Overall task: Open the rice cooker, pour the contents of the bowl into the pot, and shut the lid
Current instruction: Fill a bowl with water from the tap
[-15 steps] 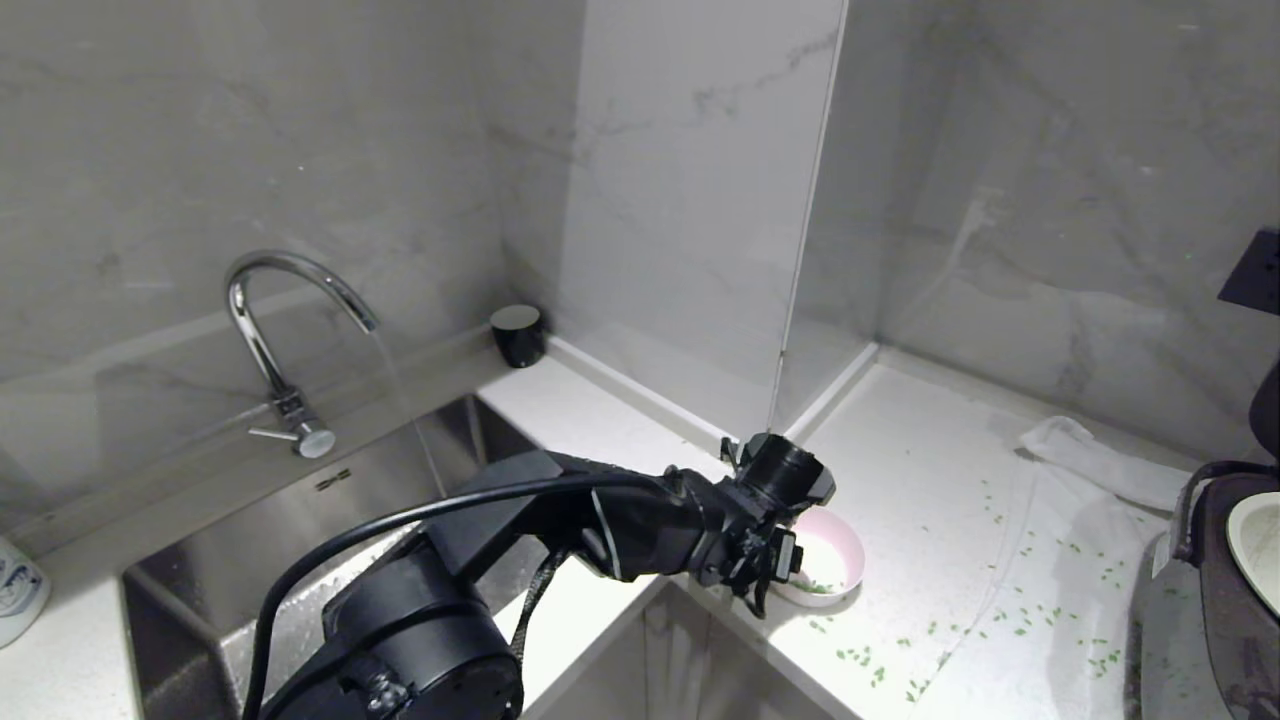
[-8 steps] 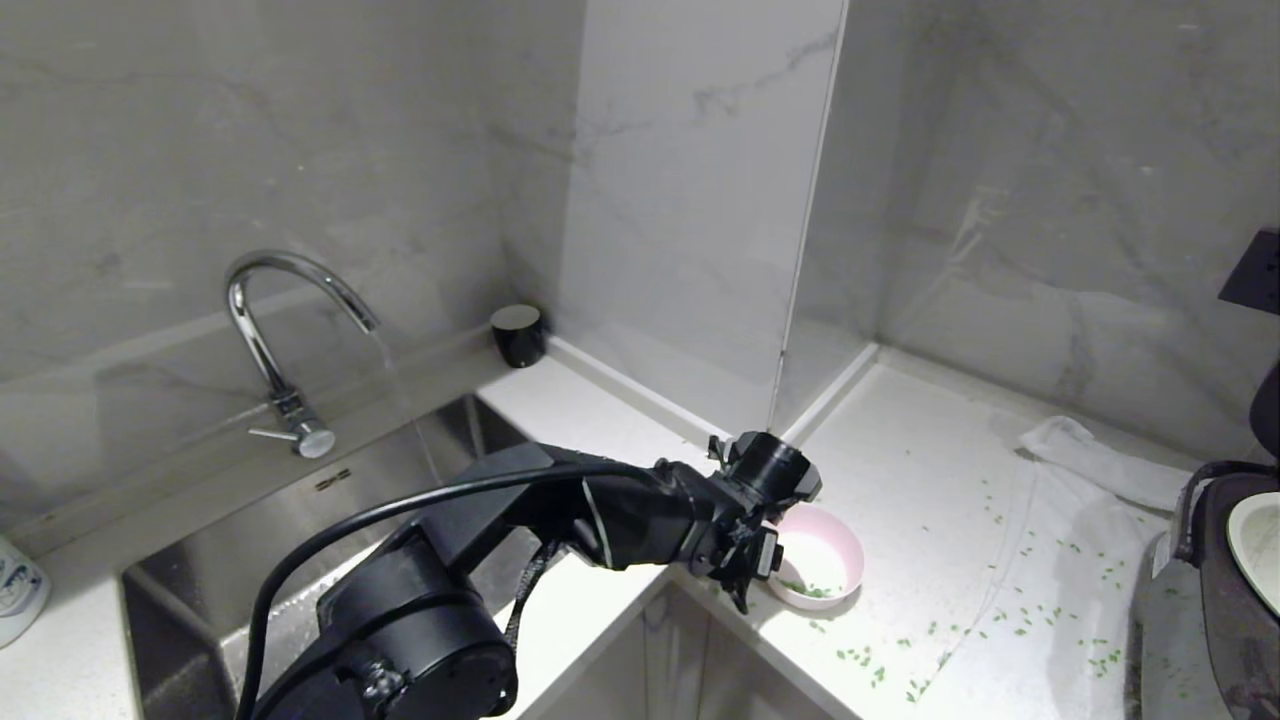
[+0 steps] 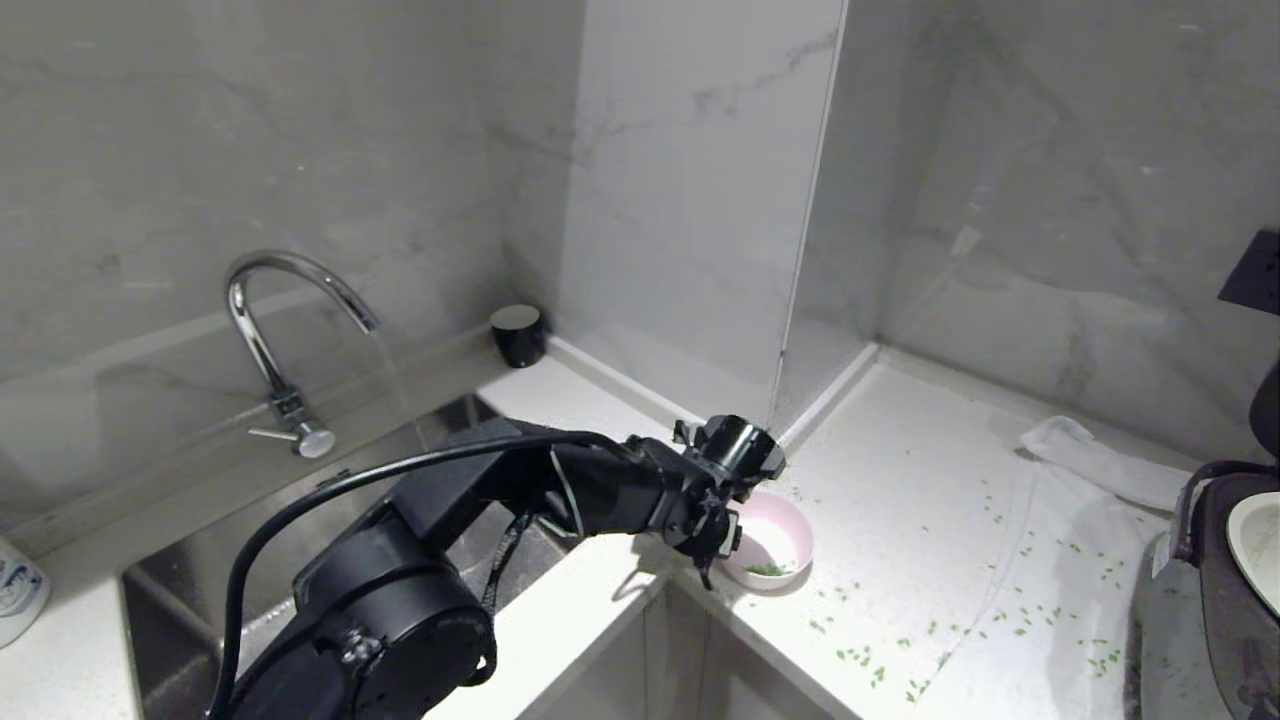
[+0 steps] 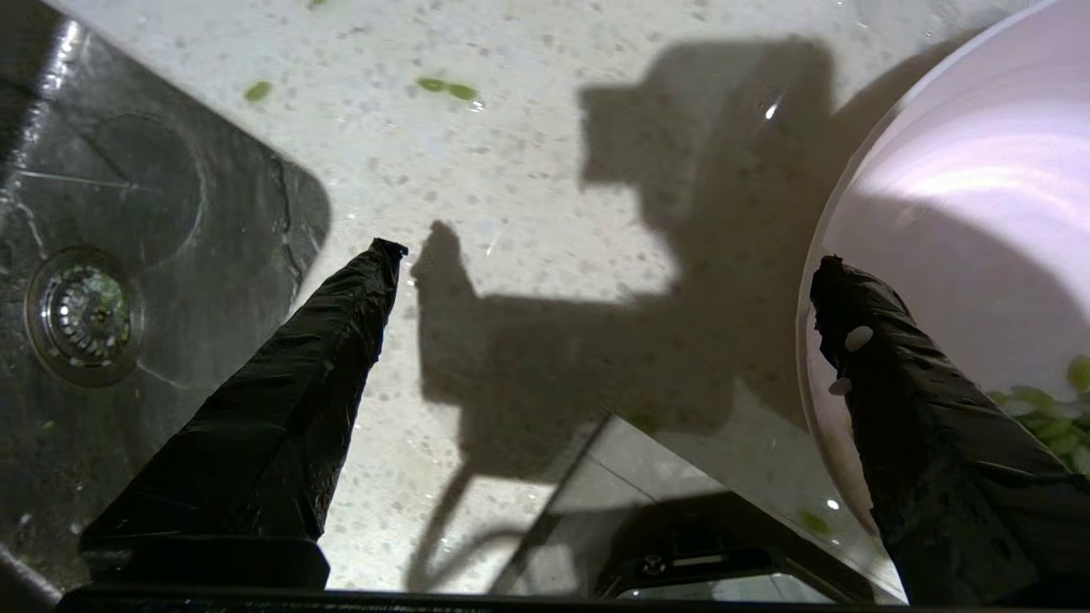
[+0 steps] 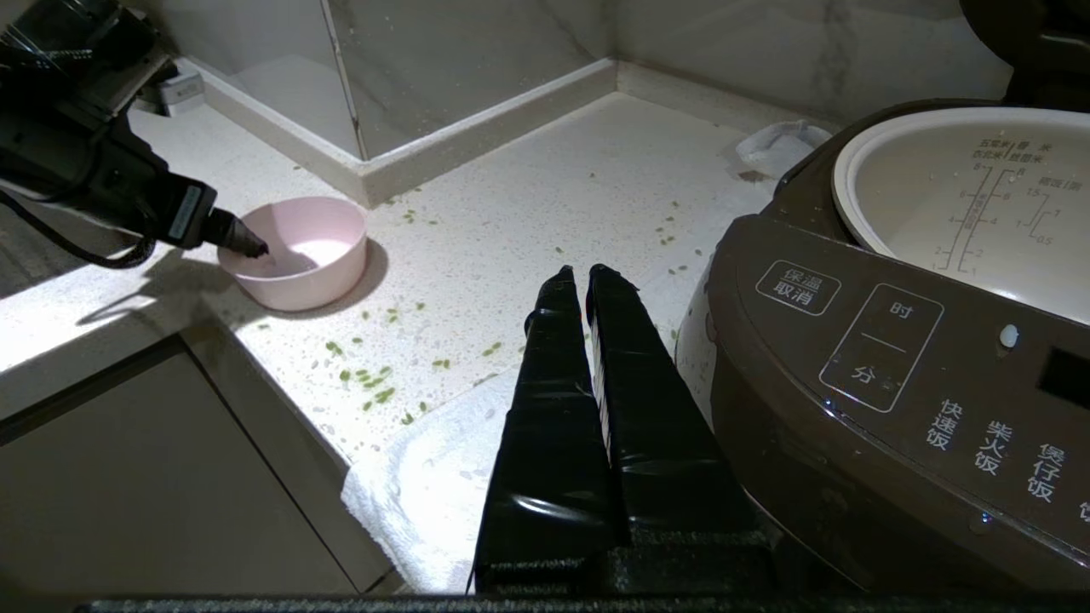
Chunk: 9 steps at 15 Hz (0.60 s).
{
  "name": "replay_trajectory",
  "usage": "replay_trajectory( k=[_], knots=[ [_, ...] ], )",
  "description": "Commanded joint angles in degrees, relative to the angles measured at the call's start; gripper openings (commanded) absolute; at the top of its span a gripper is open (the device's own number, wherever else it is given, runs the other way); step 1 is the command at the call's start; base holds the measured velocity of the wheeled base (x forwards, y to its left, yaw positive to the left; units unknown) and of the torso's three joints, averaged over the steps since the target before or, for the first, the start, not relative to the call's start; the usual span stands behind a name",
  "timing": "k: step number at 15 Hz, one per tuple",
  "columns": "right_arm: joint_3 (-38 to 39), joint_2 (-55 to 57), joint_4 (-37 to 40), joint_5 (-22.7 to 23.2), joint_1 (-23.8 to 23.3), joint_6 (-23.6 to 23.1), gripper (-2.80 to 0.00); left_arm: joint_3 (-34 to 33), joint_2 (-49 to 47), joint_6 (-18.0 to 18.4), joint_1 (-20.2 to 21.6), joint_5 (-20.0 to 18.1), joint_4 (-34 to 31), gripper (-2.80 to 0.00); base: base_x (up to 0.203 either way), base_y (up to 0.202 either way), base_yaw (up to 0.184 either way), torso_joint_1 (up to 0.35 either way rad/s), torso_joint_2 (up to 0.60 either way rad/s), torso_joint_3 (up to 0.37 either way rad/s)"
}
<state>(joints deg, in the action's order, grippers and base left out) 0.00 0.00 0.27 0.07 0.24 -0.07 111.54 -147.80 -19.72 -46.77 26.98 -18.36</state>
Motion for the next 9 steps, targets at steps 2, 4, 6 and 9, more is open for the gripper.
replay_trajectory(
  k=[2,4,6,9],
  knots=[
    [0.11,-0.07,0.0,0.01,0.02,-0.01,-2.8,-0.01,0.67,-0.23,0.12,0.09,-0.09,0.0,0.0,0.0,0.0,0.0,0.0,0.0],
    [0.09,-0.09,0.0,0.0,0.02,-0.01,-2.8,0.07,0.18,-0.36,-1.07,-0.43,-0.09,0.0,0.0,0.0,0.0,0.0,0.0,0.0],
    [0.11,0.0,0.0,0.01,0.02,-0.01,-2.8,0.08,-0.75,-0.49,-2.18,-0.43,-0.09,0.0,0.0,0.0,0.0,0.0,0.0,0.0],
    [0.14,0.0,0.0,0.01,0.02,-0.01,-2.8,0.17,-1.97,-0.49,-2.62,-0.43,0.08,0.0,0.0,0.0,0.0,0.0,0.0,0.0]
  ],
)
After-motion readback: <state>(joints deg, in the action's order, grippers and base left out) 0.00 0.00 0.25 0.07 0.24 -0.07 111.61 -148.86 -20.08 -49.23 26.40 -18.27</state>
